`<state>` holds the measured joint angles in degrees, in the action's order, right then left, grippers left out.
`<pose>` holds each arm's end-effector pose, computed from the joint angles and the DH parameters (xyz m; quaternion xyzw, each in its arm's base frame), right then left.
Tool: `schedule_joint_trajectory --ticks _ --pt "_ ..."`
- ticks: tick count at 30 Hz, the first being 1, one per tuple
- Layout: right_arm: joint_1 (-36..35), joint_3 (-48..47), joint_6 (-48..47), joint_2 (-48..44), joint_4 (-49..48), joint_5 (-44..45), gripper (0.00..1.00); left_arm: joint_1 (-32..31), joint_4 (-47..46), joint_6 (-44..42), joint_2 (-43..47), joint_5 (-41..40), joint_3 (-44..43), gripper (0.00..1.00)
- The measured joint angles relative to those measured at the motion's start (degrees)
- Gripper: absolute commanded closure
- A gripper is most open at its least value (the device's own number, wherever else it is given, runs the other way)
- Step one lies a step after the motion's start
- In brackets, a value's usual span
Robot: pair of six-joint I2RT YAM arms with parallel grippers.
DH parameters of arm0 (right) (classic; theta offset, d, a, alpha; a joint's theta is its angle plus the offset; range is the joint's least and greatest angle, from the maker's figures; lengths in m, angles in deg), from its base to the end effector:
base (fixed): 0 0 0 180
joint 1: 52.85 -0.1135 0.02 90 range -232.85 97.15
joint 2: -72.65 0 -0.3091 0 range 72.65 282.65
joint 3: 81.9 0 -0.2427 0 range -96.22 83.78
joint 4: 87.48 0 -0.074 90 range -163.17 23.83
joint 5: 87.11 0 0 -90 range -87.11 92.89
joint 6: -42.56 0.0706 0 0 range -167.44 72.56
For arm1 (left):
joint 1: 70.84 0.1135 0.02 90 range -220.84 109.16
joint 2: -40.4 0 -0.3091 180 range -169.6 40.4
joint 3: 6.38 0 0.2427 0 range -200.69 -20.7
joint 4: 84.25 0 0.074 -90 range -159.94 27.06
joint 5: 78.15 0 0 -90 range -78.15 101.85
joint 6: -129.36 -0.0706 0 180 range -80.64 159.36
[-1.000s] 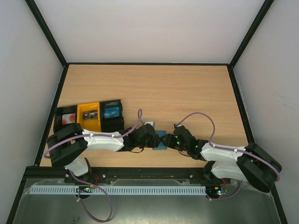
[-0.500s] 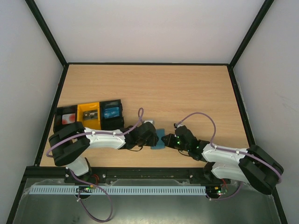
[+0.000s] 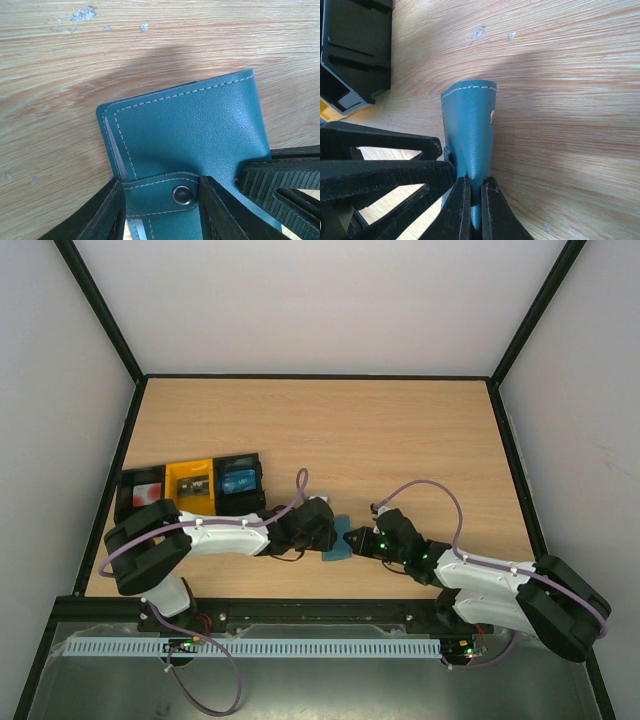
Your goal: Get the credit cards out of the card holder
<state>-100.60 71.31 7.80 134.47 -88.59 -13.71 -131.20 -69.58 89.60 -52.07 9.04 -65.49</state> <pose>0.1130 0.1544 0.1676 -0.0107 0.8759 0.4433 0.1899 0.1675 -0.2874 0.1814 0.0736 0.9305 -0.2813 0.2226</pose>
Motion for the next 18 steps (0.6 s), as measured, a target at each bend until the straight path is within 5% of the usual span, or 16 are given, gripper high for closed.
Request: schedule_joint_trajectory --ticks 18 --pt "0.00 0.02 -2.58 -2.95 3.23 -1.97 0.98 1.20 10.54 -0.81 5.11 -6.51 1.16 0.59"
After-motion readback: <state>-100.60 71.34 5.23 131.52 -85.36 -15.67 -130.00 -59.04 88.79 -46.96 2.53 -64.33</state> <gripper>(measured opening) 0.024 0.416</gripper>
